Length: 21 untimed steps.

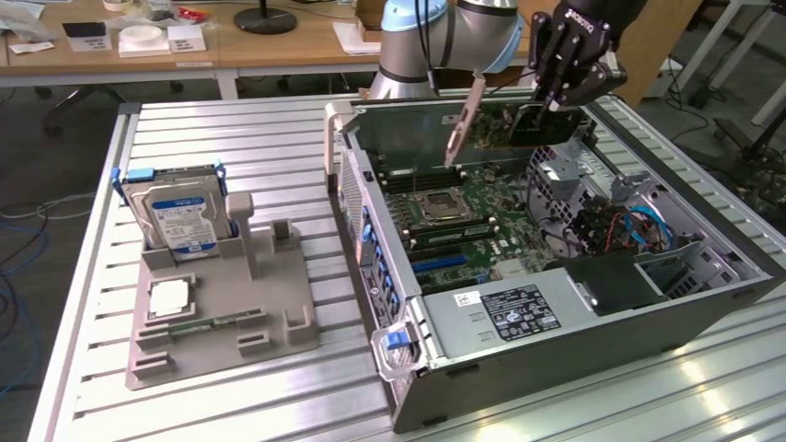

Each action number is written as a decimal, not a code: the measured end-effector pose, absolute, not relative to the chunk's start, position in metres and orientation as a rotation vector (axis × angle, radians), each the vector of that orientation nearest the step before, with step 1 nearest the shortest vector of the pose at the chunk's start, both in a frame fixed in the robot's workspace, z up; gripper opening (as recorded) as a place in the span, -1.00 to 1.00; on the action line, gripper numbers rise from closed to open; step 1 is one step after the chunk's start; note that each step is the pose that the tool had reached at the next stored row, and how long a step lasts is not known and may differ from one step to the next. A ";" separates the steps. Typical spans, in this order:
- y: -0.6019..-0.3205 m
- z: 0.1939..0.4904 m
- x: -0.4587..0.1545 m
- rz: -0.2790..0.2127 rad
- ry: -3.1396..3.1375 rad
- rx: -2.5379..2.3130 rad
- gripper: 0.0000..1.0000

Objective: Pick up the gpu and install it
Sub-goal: 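Insert the gpu into the slot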

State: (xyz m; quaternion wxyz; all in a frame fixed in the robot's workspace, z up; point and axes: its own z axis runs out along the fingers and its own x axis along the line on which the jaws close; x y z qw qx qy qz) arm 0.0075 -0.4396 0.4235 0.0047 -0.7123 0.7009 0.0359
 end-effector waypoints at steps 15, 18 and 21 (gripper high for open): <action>-0.439 0.415 0.006 0.080 2.159 -2.247 -0.47; -0.439 0.412 0.005 0.079 2.159 -2.248 -0.47; -0.439 0.407 0.004 0.074 2.158 -2.247 -0.47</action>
